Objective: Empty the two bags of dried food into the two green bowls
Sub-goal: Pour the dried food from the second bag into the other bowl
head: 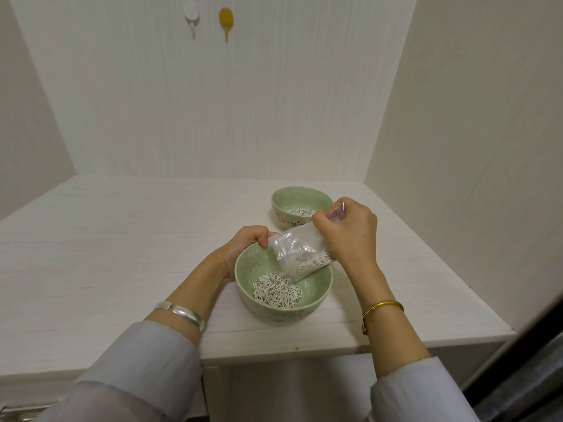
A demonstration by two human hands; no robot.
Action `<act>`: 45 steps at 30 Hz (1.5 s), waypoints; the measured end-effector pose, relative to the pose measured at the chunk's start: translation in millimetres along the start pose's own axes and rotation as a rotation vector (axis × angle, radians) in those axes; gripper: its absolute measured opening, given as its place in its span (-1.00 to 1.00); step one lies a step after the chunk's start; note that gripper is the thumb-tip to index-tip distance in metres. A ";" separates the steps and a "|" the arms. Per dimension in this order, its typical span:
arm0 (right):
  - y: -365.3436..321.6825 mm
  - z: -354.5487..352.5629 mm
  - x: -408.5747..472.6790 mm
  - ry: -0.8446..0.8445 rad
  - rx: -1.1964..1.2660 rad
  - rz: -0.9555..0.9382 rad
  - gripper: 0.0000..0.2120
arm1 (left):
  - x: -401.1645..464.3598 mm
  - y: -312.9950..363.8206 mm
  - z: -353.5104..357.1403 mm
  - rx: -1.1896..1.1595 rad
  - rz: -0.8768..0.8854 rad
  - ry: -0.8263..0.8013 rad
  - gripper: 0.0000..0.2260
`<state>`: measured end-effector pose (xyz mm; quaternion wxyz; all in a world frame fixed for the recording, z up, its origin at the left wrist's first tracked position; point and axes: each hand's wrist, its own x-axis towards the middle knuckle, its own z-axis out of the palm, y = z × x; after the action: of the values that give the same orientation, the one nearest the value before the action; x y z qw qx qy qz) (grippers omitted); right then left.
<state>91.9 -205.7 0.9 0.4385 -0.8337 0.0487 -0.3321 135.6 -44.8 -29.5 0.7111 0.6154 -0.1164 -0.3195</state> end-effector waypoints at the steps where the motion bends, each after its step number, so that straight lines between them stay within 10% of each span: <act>1: -0.2 -0.5 0.1 -0.001 -0.004 -0.004 -0.74 | 0.0 0.2 -0.1 -0.005 0.000 -0.001 -0.61; 45: -6.9 -9.4 1.9 -0.036 -0.085 -0.027 -0.84 | 4.0 -2.4 -4.0 -0.014 0.011 -0.064 -0.67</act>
<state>86.3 -208.8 10.8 0.3989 -0.8580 0.0433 -0.3205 140.1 -44.2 -33.6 0.7130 0.5992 -0.1403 -0.3360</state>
